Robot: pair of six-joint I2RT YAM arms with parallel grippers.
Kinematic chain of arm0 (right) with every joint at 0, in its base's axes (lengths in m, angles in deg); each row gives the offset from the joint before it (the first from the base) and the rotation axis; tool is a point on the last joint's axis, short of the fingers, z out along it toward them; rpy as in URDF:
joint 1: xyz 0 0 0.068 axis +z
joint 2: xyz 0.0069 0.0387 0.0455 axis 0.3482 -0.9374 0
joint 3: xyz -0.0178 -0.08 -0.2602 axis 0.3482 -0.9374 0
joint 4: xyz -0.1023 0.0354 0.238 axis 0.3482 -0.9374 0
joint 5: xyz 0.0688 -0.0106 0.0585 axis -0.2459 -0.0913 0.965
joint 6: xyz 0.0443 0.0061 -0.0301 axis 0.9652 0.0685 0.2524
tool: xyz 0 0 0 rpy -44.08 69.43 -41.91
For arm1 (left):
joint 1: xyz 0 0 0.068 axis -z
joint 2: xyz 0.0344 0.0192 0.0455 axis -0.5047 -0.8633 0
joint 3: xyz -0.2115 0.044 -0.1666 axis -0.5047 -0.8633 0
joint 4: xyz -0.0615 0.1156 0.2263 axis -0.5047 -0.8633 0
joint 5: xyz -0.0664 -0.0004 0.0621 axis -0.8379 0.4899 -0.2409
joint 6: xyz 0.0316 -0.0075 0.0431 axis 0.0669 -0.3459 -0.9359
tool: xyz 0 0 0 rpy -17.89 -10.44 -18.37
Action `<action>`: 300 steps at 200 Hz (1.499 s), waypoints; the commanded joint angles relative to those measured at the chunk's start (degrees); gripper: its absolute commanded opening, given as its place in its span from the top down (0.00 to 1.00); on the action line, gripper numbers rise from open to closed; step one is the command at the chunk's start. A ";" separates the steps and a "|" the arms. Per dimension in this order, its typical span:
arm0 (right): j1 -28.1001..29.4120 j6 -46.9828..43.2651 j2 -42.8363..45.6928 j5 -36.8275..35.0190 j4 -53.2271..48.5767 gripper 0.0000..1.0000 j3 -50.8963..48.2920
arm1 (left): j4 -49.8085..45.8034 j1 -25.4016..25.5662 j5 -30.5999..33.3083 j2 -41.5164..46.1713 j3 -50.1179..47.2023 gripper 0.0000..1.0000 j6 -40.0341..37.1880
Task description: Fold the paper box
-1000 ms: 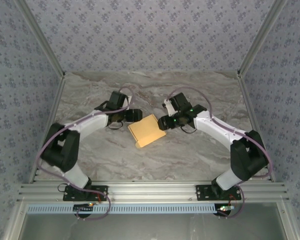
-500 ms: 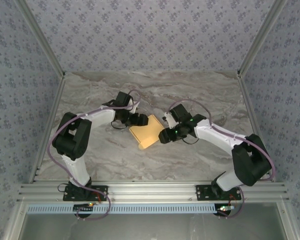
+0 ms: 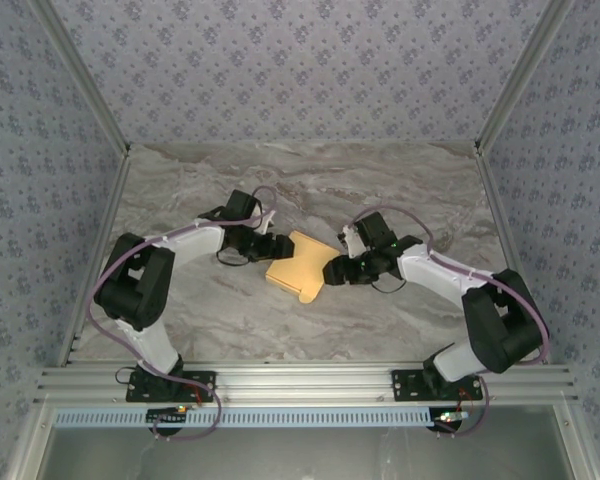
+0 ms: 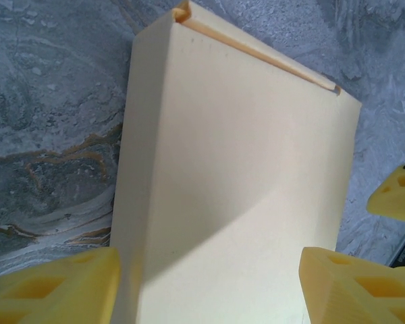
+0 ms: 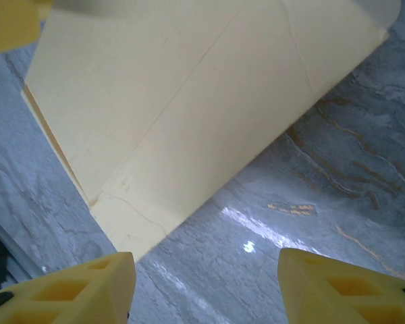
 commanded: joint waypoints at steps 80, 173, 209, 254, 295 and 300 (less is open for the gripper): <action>-0.53 12.25 -6.87 7.10 18.83 0.55 -5.09 | -2.02 -0.66 2.71 0.14 -2.24 0.54 -1.40; -1.24 17.72 -7.58 9.66 28.85 0.81 -7.43 | 1.79 -0.66 1.67 -1.00 -4.61 0.64 0.99; -1.61 18.59 -5.00 10.21 30.61 0.88 -8.07 | 3.38 -0.97 -0.51 -1.30 -5.15 0.59 2.05; -1.86 19.00 -4.58 11.64 31.42 0.91 -7.20 | 5.40 -1.36 -4.47 -3.00 -4.36 0.60 3.26; -2.95 18.96 -4.26 12.35 31.50 0.92 -7.17 | 5.37 -1.67 -5.90 -3.64 -3.75 0.61 3.34; -2.97 19.02 -4.26 12.39 31.60 0.92 -7.15 | 5.34 -1.68 -5.98 -3.65 -3.67 0.61 3.34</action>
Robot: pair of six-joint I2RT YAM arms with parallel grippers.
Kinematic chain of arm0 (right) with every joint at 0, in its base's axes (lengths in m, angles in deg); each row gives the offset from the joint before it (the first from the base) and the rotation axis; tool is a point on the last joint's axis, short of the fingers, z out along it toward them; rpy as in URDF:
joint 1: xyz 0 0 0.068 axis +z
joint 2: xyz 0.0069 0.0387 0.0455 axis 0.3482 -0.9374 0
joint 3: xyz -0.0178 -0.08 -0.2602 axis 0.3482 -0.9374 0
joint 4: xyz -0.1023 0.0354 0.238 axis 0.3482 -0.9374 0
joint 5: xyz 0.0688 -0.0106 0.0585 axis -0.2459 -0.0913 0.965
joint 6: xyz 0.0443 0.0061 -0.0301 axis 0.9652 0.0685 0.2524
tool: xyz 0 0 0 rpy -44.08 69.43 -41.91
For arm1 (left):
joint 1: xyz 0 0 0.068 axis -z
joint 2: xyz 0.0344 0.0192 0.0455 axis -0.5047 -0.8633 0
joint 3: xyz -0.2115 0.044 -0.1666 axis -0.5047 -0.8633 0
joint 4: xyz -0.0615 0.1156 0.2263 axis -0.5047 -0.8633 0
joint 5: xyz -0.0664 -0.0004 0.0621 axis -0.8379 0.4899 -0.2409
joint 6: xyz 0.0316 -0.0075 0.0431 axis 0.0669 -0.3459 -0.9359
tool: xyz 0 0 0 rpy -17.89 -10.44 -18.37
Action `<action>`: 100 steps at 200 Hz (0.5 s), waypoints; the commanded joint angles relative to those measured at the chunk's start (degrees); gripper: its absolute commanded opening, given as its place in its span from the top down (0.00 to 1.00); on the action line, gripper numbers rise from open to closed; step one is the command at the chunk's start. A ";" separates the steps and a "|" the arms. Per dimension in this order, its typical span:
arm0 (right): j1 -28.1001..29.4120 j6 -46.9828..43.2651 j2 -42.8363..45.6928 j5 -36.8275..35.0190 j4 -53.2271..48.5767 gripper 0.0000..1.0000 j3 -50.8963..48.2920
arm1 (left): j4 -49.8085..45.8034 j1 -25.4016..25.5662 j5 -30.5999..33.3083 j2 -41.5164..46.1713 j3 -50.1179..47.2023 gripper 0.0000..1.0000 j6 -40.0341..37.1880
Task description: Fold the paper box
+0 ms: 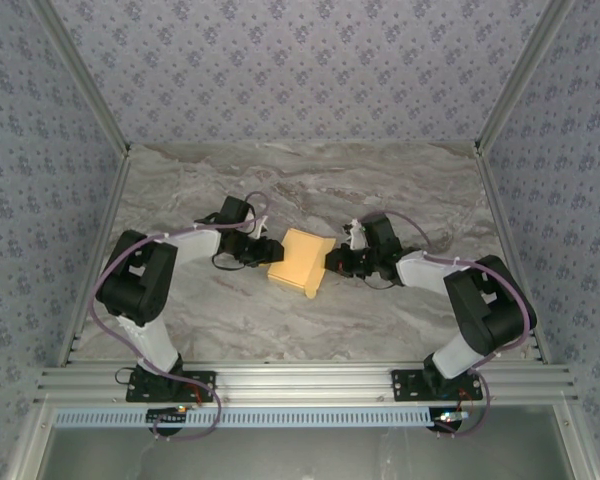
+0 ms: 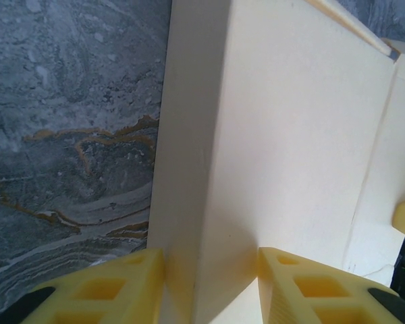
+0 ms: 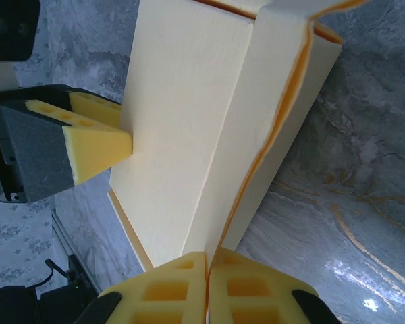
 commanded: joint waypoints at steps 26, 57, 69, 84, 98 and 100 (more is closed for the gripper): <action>0.01 -0.44 1.71 3.30 2.37 0.93 0.60 | 0.05 0.49 -2.82 -2.00 0.72 0.57 0.05; -0.01 -0.81 1.31 2.95 1.94 0.93 0.33 | 0.09 -0.21 -2.75 -2.18 1.01 0.53 -0.07; -0.06 -0.91 0.89 2.95 1.90 0.93 0.29 | -0.05 -0.34 -2.79 -2.18 1.35 0.51 -0.10; -0.09 -0.98 0.52 2.69 1.78 0.93 0.26 | -0.66 -0.52 -2.69 -2.12 2.20 0.47 -0.45; -0.23 -1.00 0.07 2.43 1.65 0.93 0.31 | -0.89 -0.54 -2.43 -2.09 2.99 0.45 -0.63; -0.19 -1.02 0.03 2.42 1.58 0.93 0.30 | -0.95 -0.53 -2.39 -2.09 3.09 0.45 -0.64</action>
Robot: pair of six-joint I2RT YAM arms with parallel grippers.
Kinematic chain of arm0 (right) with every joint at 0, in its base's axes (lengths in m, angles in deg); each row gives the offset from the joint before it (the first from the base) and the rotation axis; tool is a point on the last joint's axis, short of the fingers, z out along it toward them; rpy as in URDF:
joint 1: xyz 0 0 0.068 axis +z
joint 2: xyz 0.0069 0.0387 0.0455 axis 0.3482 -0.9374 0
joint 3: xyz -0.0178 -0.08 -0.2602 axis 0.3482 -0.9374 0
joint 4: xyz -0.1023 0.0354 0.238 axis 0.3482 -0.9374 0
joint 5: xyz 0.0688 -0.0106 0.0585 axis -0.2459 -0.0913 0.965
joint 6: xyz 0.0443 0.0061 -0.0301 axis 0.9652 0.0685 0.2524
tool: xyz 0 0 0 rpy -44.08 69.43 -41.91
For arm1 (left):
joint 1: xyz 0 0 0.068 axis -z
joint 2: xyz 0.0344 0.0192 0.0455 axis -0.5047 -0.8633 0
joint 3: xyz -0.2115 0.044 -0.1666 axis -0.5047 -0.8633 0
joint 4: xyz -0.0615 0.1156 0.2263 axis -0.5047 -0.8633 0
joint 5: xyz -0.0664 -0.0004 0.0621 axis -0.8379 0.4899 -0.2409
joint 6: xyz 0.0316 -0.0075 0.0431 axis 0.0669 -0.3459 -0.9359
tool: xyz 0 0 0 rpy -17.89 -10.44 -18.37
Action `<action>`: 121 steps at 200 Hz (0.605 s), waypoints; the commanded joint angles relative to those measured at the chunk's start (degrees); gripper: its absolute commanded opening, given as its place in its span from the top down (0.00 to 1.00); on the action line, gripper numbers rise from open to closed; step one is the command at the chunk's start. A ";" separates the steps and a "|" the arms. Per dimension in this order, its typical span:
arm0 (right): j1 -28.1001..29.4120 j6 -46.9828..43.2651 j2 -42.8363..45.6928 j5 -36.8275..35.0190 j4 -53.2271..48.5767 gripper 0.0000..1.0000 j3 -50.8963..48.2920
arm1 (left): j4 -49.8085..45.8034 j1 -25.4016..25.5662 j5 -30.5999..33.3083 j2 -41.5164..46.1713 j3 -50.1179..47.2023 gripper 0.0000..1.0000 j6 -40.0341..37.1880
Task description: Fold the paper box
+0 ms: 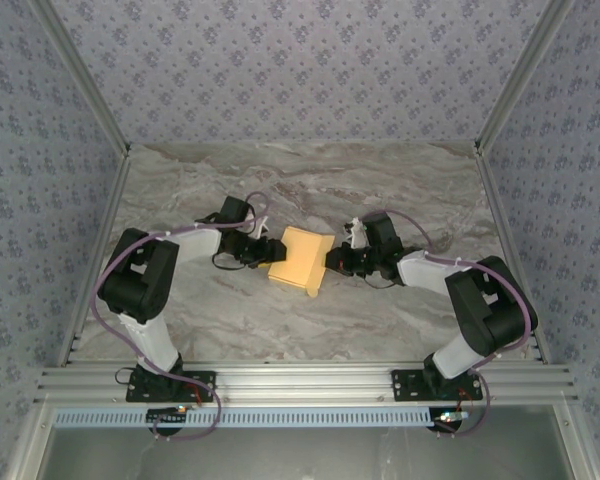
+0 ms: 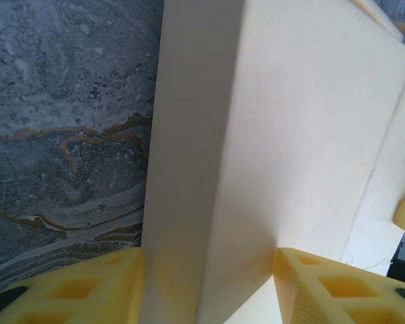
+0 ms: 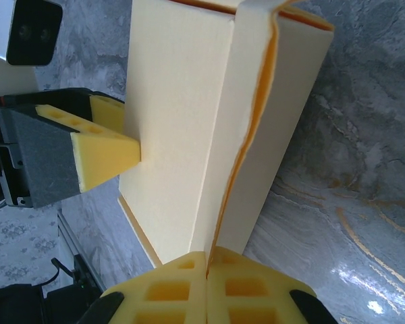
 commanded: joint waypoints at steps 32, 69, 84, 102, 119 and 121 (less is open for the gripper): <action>0.04 -1.41 -1.19 1.41 0.38 0.93 0.66 | -1.94 -0.13 0.25 -2.11 4.65 0.45 -1.60; -0.05 -1.33 -1.57 1.24 0.09 0.93 1.00 | -1.98 -0.17 0.17 -3.69 5.34 0.57 -1.96; -0.11 -1.15 -1.55 1.07 -0.06 0.93 1.27 | -1.69 -0.15 -0.51 -4.14 5.32 0.63 -1.74; -0.18 -0.36 -1.45 1.32 0.30 0.92 1.75 | -1.36 -0.13 -1.39 -4.16 5.04 0.68 -1.27; -0.13 1.70 -1.07 2.13 2.51 0.92 1.69 | -1.03 -0.12 -2.09 -3.73 4.26 0.71 -0.58; -0.16 1.97 -0.99 2.23 2.80 0.92 1.66 | -0.95 -0.15 -2.20 -3.68 4.14 0.72 -0.43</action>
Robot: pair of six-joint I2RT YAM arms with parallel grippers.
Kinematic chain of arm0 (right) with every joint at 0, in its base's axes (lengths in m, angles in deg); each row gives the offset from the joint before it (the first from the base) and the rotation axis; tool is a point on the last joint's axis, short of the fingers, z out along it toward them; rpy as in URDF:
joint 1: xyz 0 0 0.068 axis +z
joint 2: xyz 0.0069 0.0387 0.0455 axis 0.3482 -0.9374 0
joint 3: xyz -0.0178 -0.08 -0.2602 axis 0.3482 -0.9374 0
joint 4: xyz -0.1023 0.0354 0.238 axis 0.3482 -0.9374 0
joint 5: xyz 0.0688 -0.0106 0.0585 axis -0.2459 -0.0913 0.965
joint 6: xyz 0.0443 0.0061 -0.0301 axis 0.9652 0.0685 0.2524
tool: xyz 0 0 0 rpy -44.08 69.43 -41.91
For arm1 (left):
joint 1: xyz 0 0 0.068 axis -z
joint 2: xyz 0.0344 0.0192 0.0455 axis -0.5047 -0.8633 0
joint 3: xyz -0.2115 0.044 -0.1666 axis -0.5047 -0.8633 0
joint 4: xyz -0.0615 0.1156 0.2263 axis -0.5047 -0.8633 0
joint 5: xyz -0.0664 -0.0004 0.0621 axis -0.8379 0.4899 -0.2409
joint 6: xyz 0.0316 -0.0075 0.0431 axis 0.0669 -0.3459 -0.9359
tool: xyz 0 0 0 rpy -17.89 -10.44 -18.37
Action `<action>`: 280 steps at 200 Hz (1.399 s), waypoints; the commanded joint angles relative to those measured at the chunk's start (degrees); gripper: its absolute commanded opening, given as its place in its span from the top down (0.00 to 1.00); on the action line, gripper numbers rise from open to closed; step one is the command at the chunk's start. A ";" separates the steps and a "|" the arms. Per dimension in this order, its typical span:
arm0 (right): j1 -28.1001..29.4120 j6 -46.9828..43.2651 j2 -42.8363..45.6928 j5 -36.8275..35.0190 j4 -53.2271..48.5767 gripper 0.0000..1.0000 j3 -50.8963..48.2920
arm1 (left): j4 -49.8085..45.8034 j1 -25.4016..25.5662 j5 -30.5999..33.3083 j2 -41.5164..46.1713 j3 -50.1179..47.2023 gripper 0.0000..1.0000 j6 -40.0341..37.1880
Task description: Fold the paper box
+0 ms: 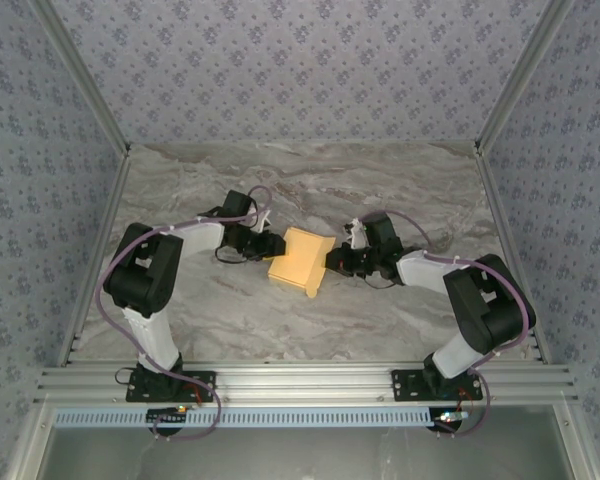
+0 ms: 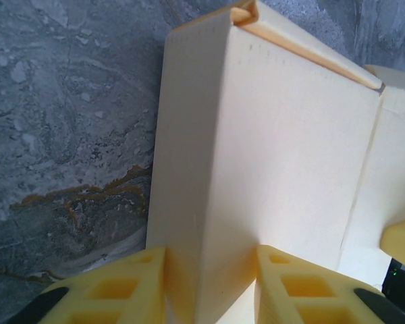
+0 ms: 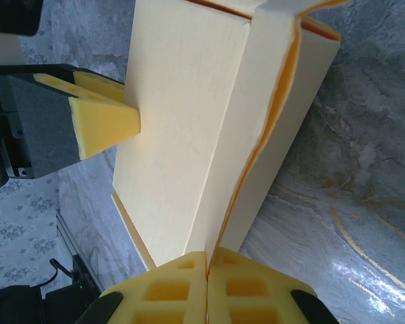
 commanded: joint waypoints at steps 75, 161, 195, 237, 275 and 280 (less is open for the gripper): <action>0.02 7.92 2.13 3.36 8.35 0.93 1.56 | 5.38 0.14 -6.32 -0.39 -4.31 0.76 5.45; -0.03 6.39 4.99 2.79 5.33 0.94 1.47 | 9.53 0.10 -9.66 -1.27 -5.74 0.76 7.93; -0.12 6.22 5.44 2.75 4.66 0.94 2.14 | 9.90 0.18 -9.55 -1.89 -5.77 0.76 7.88; -0.17 6.03 5.67 2.76 4.09 0.94 2.73 | 10.32 0.23 -9.39 -2.68 -5.86 0.72 8.02; -0.19 5.05 5.67 2.32 2.82 0.94 2.88 | 10.51 0.22 -9.50 -2.86 -5.75 0.73 8.11; -0.13 5.08 5.69 2.25 2.73 0.94 2.94 | 10.51 0.21 -9.49 -2.94 -5.70 0.74 8.11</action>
